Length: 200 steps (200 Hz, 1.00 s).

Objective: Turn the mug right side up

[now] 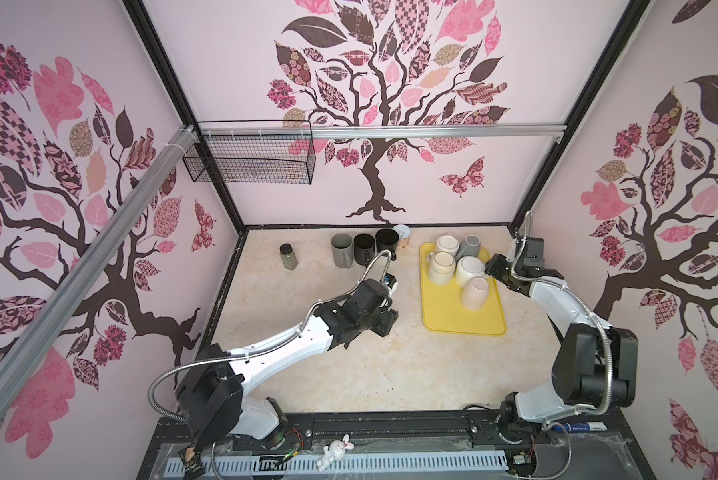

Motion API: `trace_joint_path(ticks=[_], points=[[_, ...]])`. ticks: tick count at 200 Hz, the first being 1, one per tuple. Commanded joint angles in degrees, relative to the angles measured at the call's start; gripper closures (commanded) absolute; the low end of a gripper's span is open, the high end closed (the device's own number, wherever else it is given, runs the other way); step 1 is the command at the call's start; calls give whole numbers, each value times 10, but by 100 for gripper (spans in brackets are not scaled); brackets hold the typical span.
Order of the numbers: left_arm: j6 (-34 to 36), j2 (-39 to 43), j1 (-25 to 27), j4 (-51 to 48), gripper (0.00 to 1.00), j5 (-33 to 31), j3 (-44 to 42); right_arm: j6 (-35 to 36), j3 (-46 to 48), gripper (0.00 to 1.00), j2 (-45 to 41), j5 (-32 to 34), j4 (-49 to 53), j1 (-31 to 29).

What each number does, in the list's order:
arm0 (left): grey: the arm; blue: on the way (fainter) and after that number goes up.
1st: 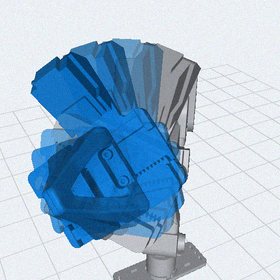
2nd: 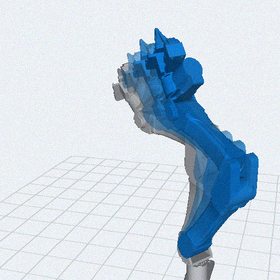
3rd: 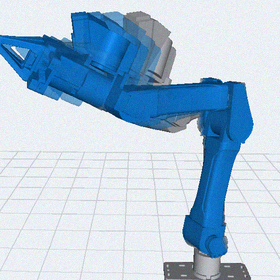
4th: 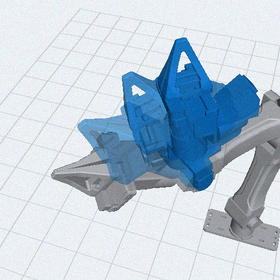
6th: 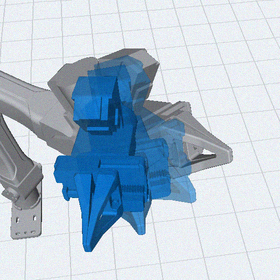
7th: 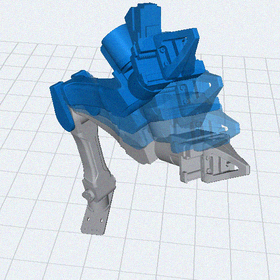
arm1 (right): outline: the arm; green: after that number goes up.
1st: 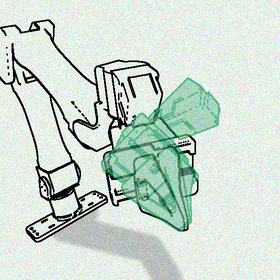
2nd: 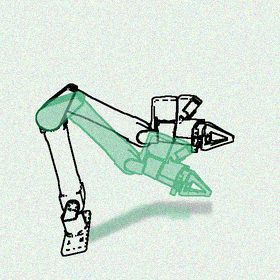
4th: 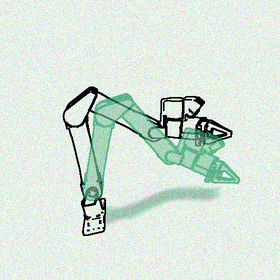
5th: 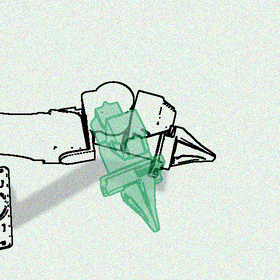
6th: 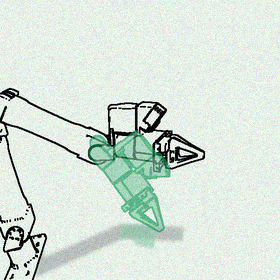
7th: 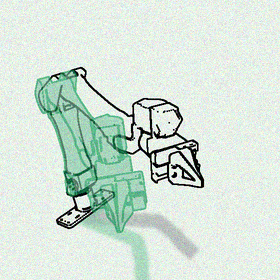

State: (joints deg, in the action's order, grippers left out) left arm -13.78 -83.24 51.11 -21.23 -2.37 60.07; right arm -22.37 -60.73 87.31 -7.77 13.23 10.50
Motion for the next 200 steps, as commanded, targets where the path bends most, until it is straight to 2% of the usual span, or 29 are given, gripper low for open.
trace_joint_path(ticks=[1, 50, 145, 169, 200], points=[[-18, -20, 9, -4, 46, 20, 46, -14, -23, 46, 25, -45, -27, 3], [-29, -25, 11, -10, 46, 26, 32, -19, -15, 49, 80, -97, -7, 3], [-31, -49, 14, -2, 47, 50, 26, -40, 115, 49, -16, -121, -33, -8], [-26, -78, 36, 5, 48, 55, 42, -38, 132, 48, -53, -108, -31, -13], [-34, -147, 86, 33, 49, 52, 100, -22, 98, 46, -72, -75, -5, -13]])
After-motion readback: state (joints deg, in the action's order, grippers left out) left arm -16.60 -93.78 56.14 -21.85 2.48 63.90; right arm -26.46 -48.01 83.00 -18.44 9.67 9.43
